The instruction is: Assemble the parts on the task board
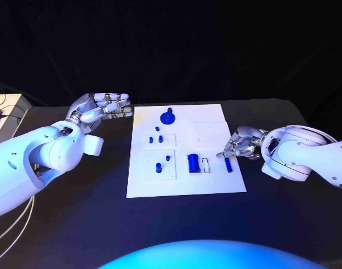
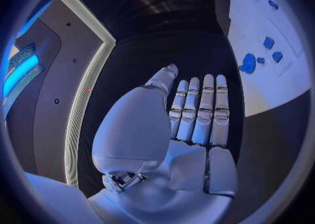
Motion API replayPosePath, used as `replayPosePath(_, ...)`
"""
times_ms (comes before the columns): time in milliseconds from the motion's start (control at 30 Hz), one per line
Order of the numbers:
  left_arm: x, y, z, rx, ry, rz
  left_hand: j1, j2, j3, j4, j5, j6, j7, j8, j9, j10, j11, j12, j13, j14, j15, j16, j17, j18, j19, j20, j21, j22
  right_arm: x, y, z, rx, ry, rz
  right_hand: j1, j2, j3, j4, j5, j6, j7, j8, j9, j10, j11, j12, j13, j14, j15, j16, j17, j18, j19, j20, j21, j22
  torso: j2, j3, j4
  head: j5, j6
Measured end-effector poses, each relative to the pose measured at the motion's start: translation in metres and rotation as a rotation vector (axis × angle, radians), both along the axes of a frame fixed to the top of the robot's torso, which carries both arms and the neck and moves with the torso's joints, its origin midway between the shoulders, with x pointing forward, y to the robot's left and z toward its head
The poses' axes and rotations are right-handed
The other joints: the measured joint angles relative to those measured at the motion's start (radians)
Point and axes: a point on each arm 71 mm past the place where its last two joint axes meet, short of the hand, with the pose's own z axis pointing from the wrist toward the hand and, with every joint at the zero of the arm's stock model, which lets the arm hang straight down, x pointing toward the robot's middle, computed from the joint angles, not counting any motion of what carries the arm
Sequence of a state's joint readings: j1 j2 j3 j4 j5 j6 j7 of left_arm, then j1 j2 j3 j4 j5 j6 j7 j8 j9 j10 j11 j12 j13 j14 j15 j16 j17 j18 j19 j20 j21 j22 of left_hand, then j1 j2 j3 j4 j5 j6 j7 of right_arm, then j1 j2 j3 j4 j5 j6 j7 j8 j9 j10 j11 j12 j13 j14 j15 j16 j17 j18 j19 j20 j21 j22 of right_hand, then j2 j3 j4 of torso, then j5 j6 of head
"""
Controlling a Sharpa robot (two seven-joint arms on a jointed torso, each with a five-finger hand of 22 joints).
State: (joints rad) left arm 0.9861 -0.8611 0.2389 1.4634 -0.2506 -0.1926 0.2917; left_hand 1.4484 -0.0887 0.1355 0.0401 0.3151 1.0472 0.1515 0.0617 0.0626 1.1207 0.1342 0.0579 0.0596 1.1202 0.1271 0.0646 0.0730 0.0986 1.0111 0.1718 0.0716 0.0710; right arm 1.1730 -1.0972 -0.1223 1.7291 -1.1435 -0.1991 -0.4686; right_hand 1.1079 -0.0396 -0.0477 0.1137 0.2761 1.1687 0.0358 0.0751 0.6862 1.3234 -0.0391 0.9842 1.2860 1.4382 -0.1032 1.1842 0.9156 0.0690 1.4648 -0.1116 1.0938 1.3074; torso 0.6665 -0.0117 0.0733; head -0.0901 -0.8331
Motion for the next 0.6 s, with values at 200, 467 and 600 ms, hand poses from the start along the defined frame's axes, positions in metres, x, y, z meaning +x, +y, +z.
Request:
replayPosePath(200,0.0,0.0,0.0,0.0,0.0,0.0,0.0,0.0,0.0,0.0,0.0,0.0,0.0,0.0,0.0,0.0,0.0,0.0,0.0,0.0,0.0,0.0,0.0,0.0,0.0,0.0,0.0,0.0,-0.002,-0.007,-0.005,-0.058,0.064,0.014,-0.013,0.013,-0.004,0.004,0.001,0.011,-0.001,0.0,-0.004,0.0,0.0,0.0,0.0,0.0,0.0,0.0,0.005,0.0,0.0,0.0,0.007,0.0,0.0,0.0002,-0.0005,-0.006,-0.001)
replayPosePath(467,0.0,0.0,0.0,-0.001,0.0,-0.001,0.0,0.0,0.0,0.0,0.0,0.0,0.0,0.0,0.0,0.0,0.0,0.0,0.0,0.0,0.0,0.0,0.0,0.0,0.0,0.0,0.0,0.0,-0.006,-0.007,-0.014,-0.12,0.113,0.023,-0.032,0.008,-0.012,0.029,0.011,0.01,-0.018,0.064,0.114,0.009,-0.009,0.003,0.004,0.002,-0.002,0.008,0.02,0.0,0.001,-0.001,0.023,0.001,0.0,0.0002,0.0003,-0.004,0.001)
replayPosePath(600,0.0,0.0,0.0,0.0,0.0,-0.001,0.0,0.0,0.0,0.0,0.0,0.0,0.0,0.0,0.0,0.0,0.0,0.0,0.0,0.0,0.0,0.0,0.0,0.0,0.0,0.0,0.0,0.0,-0.007,-0.005,-0.016,-0.143,0.118,0.022,-0.045,-0.004,0.007,0.062,0.011,0.006,-0.022,0.072,0.153,0.013,-0.013,0.003,0.006,0.002,-0.002,0.008,0.024,0.0,0.004,-0.004,0.027,0.001,0.0,-0.0001,0.002,0.0,0.002)
